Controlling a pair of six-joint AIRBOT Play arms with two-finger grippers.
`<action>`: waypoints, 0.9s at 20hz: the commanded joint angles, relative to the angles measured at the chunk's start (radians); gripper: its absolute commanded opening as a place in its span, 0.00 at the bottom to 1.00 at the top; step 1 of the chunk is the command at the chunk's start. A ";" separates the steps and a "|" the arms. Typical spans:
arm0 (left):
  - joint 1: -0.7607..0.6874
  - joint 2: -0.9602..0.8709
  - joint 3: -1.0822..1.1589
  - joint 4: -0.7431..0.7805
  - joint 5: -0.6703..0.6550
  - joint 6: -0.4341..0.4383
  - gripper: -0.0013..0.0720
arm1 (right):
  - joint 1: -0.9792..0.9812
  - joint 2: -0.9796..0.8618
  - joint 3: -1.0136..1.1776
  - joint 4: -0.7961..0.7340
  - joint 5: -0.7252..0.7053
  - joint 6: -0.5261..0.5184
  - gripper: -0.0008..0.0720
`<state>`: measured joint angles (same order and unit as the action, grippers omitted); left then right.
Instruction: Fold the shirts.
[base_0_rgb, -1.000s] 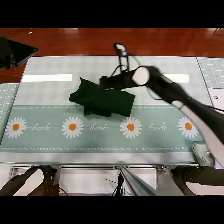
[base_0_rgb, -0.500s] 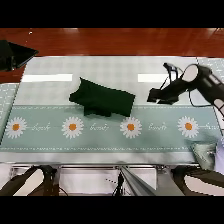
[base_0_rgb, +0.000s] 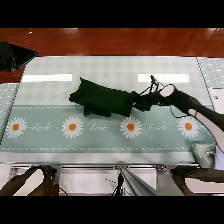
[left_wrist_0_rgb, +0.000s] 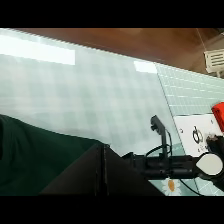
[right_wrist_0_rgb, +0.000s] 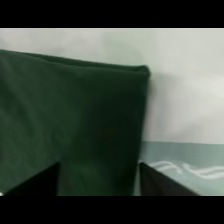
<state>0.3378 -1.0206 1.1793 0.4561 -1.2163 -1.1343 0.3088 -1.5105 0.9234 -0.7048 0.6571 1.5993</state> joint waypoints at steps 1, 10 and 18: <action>0.000 0.000 0.000 0.001 0.000 0.000 0.04 | 0.061 -0.036 -0.002 0.135 -0.072 -0.071 0.06; -0.002 -0.084 -0.002 0.002 0.011 0.043 0.04 | -0.319 0.510 0.166 -0.219 0.280 -0.010 0.06; -0.011 -0.261 -0.002 0.001 0.010 0.167 0.04 | -0.964 0.856 0.177 -0.644 0.729 0.198 0.06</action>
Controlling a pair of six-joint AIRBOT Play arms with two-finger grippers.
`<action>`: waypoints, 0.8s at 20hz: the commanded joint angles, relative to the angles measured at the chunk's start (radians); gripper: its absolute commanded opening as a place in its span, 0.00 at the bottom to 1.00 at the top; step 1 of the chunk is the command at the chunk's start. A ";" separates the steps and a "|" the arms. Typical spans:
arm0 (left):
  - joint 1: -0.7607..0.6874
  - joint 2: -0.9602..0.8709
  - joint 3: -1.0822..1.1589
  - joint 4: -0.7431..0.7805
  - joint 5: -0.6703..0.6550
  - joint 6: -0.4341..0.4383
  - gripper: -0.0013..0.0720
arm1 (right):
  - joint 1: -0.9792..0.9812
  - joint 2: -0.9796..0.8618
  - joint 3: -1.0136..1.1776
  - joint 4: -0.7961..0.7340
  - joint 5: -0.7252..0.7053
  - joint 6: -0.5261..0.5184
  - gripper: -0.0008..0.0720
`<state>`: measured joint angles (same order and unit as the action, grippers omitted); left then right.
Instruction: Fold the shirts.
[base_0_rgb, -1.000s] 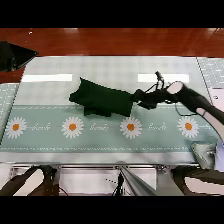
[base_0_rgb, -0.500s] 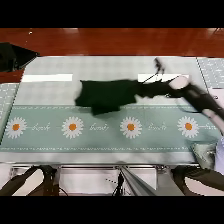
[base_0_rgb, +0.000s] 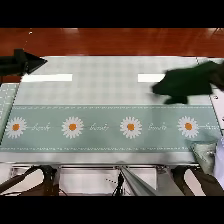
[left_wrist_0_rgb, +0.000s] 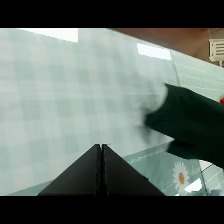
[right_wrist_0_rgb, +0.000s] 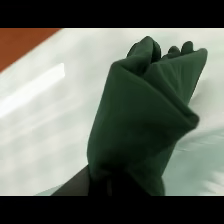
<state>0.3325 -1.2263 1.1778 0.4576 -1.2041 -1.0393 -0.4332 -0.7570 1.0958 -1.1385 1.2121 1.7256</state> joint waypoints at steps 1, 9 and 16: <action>-0.009 -0.071 0.000 0.000 -0.002 0.089 0.04 | -0.297 0.114 0.004 -0.258 0.227 0.073 0.06; -0.027 -0.123 0.000 0.000 -0.002 0.194 0.04 | -0.600 0.120 0.004 -0.700 0.643 0.013 0.06; -0.027 -0.123 0.000 -0.001 -0.001 0.220 0.04 | -0.600 0.163 0.004 -1.176 0.629 -0.049 0.06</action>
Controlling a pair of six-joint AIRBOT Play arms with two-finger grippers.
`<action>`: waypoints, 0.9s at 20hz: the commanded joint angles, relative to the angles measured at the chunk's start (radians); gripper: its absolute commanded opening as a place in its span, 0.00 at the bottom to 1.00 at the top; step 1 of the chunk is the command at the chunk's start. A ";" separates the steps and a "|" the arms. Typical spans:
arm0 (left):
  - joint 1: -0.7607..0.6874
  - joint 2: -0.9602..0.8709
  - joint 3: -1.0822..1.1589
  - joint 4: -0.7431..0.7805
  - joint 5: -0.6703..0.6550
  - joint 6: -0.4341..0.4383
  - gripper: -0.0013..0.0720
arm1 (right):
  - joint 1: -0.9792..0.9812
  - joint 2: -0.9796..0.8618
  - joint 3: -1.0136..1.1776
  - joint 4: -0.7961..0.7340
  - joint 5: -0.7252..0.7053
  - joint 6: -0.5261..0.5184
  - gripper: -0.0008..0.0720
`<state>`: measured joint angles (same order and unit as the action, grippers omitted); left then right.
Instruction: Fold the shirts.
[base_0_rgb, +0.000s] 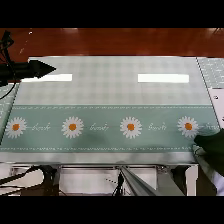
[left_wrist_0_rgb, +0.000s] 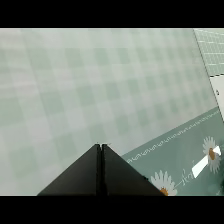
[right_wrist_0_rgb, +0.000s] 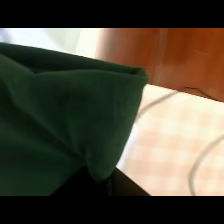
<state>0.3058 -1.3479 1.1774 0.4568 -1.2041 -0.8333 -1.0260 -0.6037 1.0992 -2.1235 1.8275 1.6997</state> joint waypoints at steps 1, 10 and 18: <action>-0.001 -0.001 0.000 0.000 -0.001 0.014 0.04 | -0.008 0.009 0.001 -0.185 0.009 -0.022 0.06; -0.001 -0.001 0.000 0.000 -0.003 0.013 0.04 | -0.008 0.009 0.001 -0.171 -0.075 -0.010 0.63; -0.064 0.001 0.006 -0.386 -0.094 0.011 0.87 | -0.006 -0.066 0.001 1.164 -0.818 -0.106 0.48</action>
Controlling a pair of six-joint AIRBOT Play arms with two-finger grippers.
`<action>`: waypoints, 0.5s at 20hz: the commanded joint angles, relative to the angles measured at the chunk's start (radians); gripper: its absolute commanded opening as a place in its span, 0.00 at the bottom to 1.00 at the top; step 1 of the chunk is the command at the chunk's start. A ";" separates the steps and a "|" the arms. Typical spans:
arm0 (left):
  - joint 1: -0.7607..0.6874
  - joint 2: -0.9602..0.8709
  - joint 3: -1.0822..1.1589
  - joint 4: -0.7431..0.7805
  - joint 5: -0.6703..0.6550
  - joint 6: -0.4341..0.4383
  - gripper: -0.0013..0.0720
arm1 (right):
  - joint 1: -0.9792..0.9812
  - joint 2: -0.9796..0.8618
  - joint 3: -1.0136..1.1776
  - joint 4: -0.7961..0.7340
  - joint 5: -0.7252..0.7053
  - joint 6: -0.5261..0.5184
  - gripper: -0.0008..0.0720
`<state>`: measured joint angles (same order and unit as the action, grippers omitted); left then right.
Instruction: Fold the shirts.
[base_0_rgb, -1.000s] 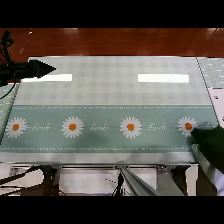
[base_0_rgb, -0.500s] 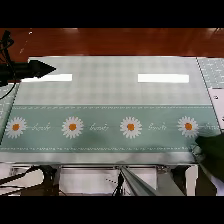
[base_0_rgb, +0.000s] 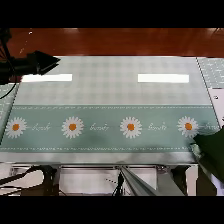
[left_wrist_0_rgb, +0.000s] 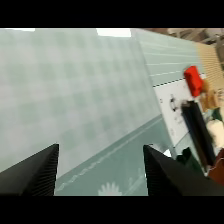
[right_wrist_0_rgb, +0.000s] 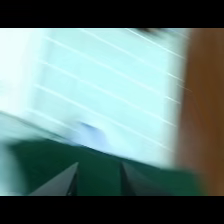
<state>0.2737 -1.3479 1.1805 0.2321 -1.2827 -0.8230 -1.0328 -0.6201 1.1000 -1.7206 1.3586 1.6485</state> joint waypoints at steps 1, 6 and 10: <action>-0.058 0.002 0.011 -0.150 -0.017 0.000 0.87 | 0.016 -0.099 0.000 1.071 -0.388 -0.157 0.48; -0.340 0.017 0.138 0.525 0.060 -0.253 0.87 | 0.446 -0.296 0.000 1.298 -0.138 -0.453 0.65; -0.626 0.017 0.262 1.304 0.060 -0.634 0.87 | 0.901 -0.390 0.000 0.420 -0.204 -0.201 0.66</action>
<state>-0.1734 -1.3331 1.3666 0.9516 -1.2472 -1.1828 -0.4114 -0.9356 1.0996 -0.8631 1.1797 1.3254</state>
